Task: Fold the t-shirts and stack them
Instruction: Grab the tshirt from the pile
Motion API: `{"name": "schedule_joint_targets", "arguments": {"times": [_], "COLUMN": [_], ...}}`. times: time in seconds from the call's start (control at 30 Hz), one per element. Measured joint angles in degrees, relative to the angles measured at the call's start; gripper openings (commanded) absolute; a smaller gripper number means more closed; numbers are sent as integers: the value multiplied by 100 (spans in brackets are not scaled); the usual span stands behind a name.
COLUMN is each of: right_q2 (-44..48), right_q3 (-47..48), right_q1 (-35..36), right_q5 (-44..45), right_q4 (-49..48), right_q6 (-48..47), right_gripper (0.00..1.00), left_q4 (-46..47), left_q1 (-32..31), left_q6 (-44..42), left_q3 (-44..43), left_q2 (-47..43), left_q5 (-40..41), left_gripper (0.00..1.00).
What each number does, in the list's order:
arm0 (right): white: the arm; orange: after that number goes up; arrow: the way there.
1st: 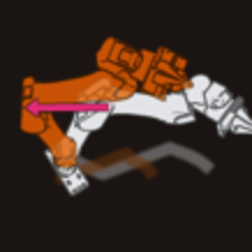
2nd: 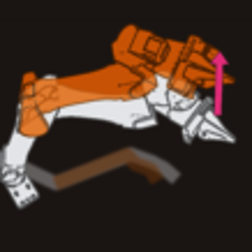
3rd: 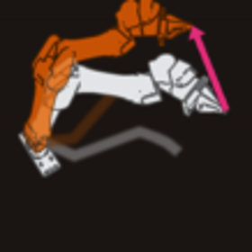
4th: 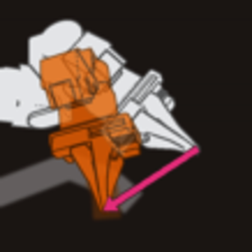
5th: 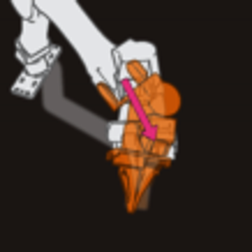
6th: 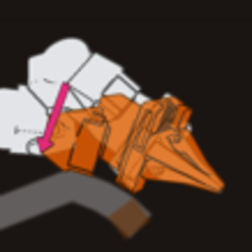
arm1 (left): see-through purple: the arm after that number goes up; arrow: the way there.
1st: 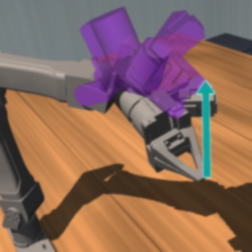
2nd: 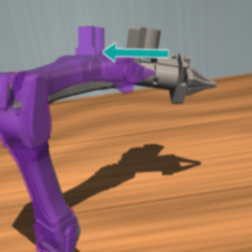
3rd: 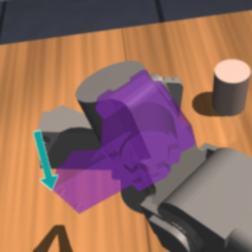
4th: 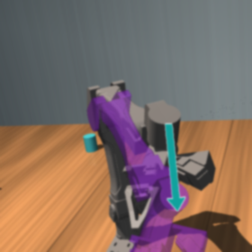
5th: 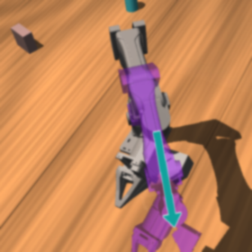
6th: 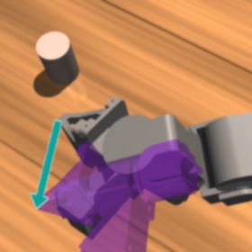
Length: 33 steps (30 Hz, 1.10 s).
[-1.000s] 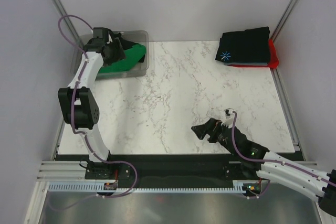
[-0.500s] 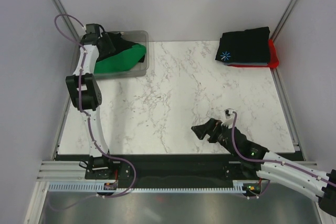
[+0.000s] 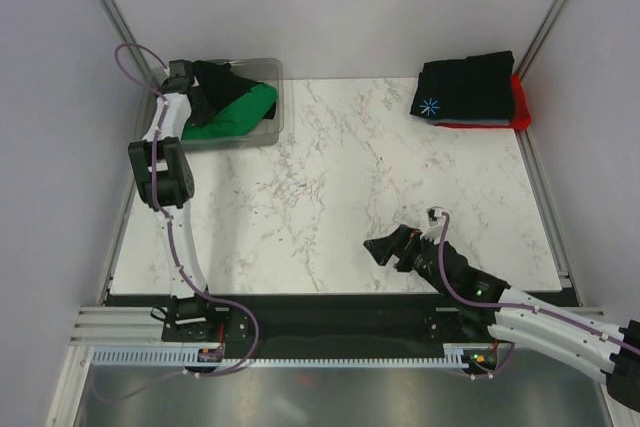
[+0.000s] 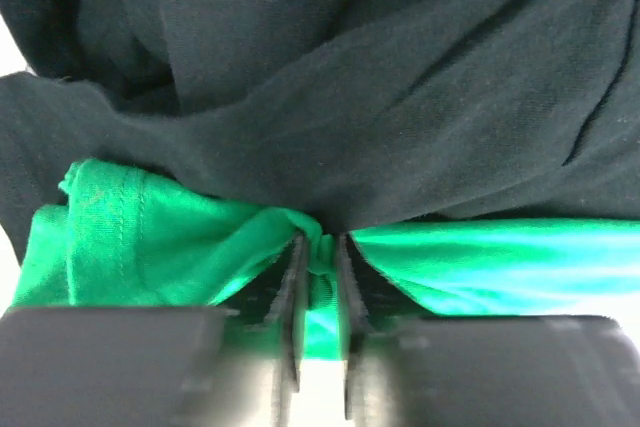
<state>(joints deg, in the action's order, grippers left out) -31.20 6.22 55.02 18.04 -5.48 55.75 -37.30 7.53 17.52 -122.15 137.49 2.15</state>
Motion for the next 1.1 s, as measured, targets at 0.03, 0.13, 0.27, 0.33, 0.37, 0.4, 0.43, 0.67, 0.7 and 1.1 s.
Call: {"name": "schedule_joint_targets", "arguments": {"times": [0.03,0.13,0.27,0.33,0.37,0.4,0.43,0.67,0.7,1.1], "right_q2": [0,0,-4,-13,-15,-15,-15,-15,-15,323], "right_q3": [0,0,0,0,0,0,0,0,0,-33], "right_q1": [-4,-11,-20,-28,-28,-28,-28,-28,-31,-50], "right_q5": [0,0,0,0,-2,-2,-2,-4,-4,9], "right_q4": [-4,-13,-15,-13,-13,-13,-13,-15,-15,37], "right_q6": [0,0,0,0,0,0,0,0,0,2], "right_gripper": [98,98,98,98,98,98,98,98,98,98], "left_q4": [7,66,57,2,-24,-33,-35,17,66,966], "left_q1": [0,0,0,-7,-7,-13,-20,-267,-334,-1565], "left_q6": [-13,-20,24,103,155,203,267,802,892,1379], "left_q3": [20,118,302,345,348,345,343,-380,-444,-1912], "left_q2": [-2,-37,-245,-446,-577,-699,-868,-2015,-2205,-3383], "left_q5": [-26,-35,7,37,42,26,-2,-348,-393,-1462], "left_gripper": [4,2,2,2,2,2,2,2,2,2]}}
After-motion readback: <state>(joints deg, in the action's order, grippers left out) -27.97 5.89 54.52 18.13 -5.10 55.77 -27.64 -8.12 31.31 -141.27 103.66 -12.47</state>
